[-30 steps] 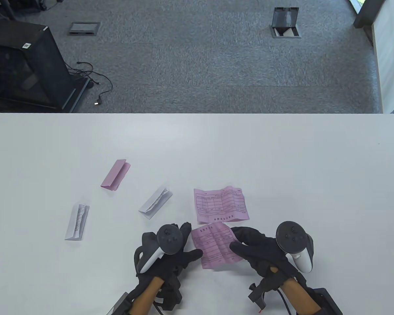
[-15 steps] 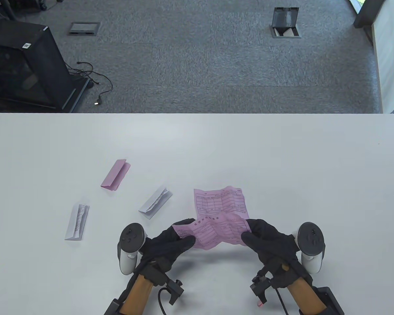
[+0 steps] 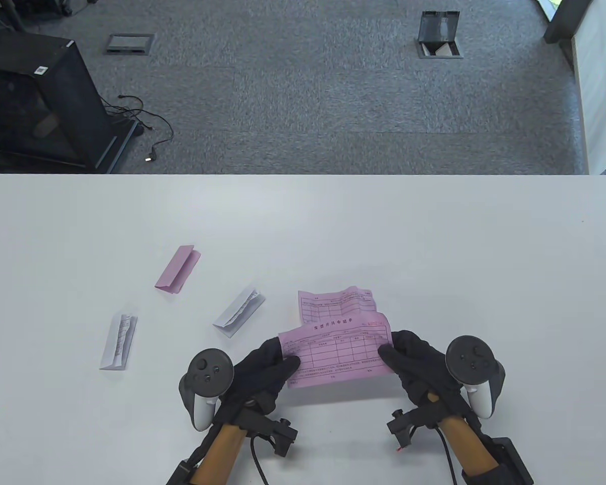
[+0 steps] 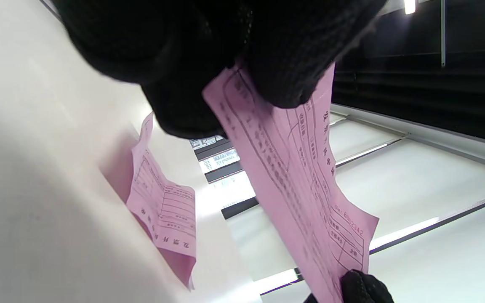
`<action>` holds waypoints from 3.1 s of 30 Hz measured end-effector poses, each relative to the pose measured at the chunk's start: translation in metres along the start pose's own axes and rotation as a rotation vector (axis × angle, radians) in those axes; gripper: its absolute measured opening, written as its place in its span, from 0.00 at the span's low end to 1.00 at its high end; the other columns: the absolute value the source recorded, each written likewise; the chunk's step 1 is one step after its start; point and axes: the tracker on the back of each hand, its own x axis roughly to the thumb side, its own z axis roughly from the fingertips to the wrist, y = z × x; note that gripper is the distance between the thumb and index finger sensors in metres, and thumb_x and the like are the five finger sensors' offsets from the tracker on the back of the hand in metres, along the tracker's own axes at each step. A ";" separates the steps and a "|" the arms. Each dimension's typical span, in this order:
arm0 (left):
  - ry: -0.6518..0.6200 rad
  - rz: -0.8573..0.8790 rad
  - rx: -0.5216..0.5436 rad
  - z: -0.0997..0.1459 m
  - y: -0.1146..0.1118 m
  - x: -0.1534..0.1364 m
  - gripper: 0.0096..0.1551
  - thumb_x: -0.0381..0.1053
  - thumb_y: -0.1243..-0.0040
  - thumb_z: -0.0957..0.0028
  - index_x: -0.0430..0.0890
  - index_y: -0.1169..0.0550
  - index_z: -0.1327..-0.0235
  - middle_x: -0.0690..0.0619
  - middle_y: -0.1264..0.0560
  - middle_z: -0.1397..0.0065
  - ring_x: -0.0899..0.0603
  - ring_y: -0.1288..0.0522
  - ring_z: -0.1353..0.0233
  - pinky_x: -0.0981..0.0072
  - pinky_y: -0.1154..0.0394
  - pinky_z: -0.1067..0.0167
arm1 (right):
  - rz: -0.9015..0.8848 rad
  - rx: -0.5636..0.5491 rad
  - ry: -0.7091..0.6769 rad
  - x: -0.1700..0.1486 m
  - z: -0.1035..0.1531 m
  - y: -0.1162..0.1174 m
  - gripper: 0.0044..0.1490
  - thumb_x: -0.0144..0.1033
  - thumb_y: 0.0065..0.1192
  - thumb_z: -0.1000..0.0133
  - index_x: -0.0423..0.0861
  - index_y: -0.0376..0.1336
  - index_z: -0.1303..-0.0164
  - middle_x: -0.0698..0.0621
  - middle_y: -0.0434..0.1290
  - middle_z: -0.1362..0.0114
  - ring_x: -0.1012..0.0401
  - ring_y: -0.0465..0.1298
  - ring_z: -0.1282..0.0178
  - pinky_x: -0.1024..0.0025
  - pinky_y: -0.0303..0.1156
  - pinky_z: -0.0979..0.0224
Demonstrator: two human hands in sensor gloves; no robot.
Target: Unfold folded invoices and stack
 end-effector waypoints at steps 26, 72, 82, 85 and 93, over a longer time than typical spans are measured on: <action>0.246 -0.478 0.072 -0.070 -0.015 0.027 0.38 0.53 0.26 0.52 0.46 0.27 0.28 0.49 0.13 0.53 0.50 0.17 0.62 0.64 0.20 0.64 | 0.437 -0.122 0.110 0.017 -0.060 -0.001 0.20 0.46 0.63 0.48 0.52 0.67 0.48 0.52 0.79 0.58 0.53 0.78 0.55 0.47 0.67 0.33; 0.458 -0.978 0.000 -0.125 -0.058 0.003 0.50 0.63 0.29 0.56 0.48 0.34 0.22 0.55 0.16 0.54 0.50 0.19 0.57 0.62 0.22 0.57 | 0.911 -0.008 0.402 -0.029 -0.113 0.031 0.42 0.57 0.63 0.52 0.50 0.56 0.31 0.47 0.73 0.45 0.47 0.72 0.45 0.39 0.59 0.28; 0.295 -0.913 0.195 -0.093 -0.011 0.036 0.50 0.63 0.29 0.55 0.49 0.36 0.20 0.46 0.20 0.39 0.42 0.21 0.45 0.54 0.24 0.47 | 0.685 -0.038 0.298 -0.019 -0.085 -0.008 0.42 0.56 0.60 0.49 0.50 0.54 0.29 0.43 0.70 0.36 0.44 0.70 0.37 0.36 0.57 0.28; 0.364 -0.892 0.208 -0.086 0.014 0.037 0.53 0.63 0.29 0.55 0.51 0.40 0.18 0.43 0.26 0.31 0.40 0.26 0.37 0.50 0.28 0.39 | 0.683 -0.036 0.256 -0.019 -0.070 -0.017 0.41 0.56 0.59 0.49 0.50 0.54 0.29 0.43 0.70 0.35 0.44 0.70 0.37 0.36 0.57 0.28; 0.574 -0.875 0.043 -0.092 0.044 -0.006 0.60 0.65 0.30 0.55 0.53 0.50 0.15 0.39 0.48 0.11 0.27 0.45 0.17 0.29 0.45 0.25 | 0.656 -0.043 0.186 -0.033 -0.041 -0.022 0.40 0.56 0.57 0.48 0.50 0.55 0.29 0.43 0.70 0.35 0.44 0.69 0.36 0.36 0.57 0.28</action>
